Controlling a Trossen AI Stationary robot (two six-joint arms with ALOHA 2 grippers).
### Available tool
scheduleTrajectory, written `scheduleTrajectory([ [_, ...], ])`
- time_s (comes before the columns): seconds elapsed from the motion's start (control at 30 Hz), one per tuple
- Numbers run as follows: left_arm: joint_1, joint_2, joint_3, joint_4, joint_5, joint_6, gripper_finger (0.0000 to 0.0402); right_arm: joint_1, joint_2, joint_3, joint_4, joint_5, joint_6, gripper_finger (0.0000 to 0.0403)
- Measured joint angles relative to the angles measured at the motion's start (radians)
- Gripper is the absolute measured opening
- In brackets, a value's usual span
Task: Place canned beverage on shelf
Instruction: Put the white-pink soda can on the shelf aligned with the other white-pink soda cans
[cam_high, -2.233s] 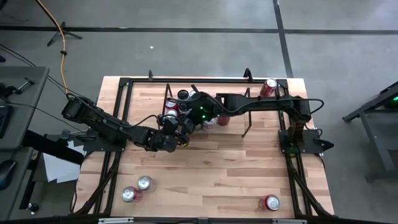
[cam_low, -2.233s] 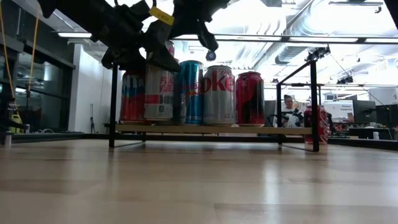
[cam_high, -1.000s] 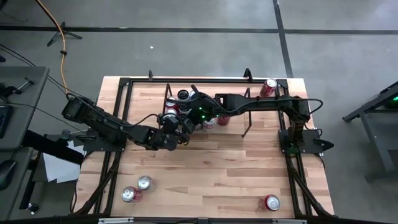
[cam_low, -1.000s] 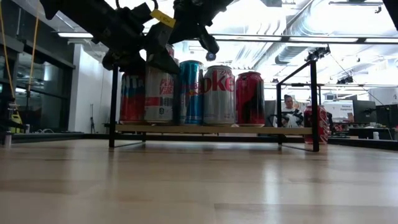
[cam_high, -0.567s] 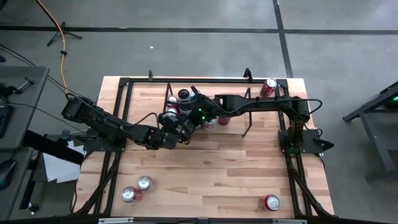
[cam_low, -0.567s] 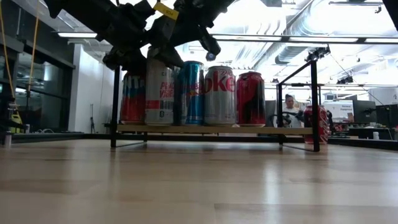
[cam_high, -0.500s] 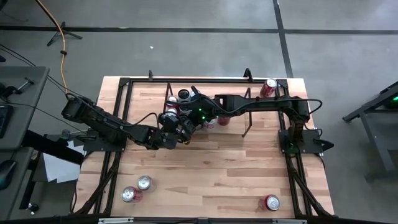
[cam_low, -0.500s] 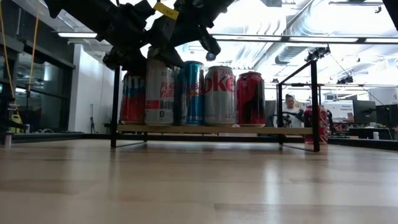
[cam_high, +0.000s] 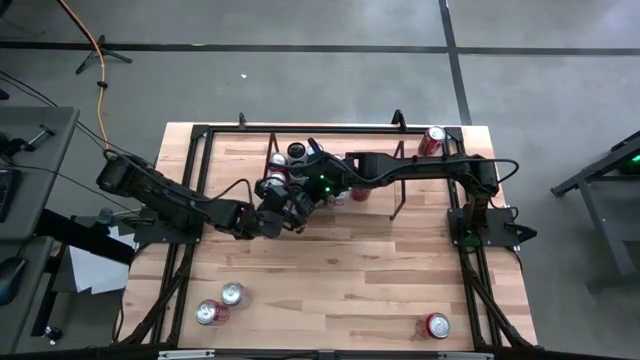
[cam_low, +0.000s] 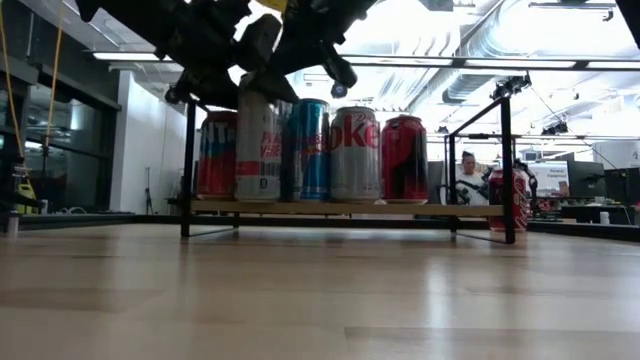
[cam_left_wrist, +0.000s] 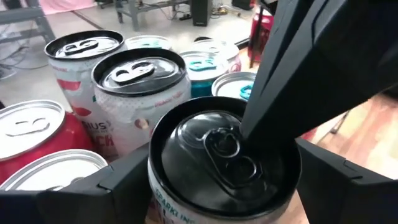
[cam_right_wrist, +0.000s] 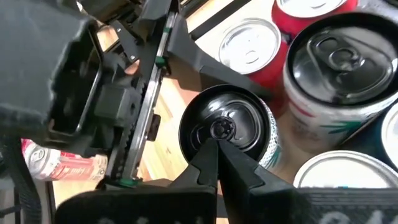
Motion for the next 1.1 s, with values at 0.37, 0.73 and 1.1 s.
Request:
scheduleTrajectory([
  [0.37, -0.001, -0.072, -0.001, -0.008, 0.084, 0.039, 0.0295, -0.002, -0.002, 0.001, -0.014, 0.021, 0.0, 0.0],
  [0.73, -0.052, -0.152, -0.001, -0.075, 0.13, 0.143, 0.0295, -0.008, -0.002, 0.001, -0.014, 0.069, -0.001, 0.0],
  [1.1, -0.143, -0.252, 0.001, -0.106, 0.116, 0.271, 0.0294, -0.023, 0.0, 0.001, -0.017, 0.1, -0.001, 0.0],
])
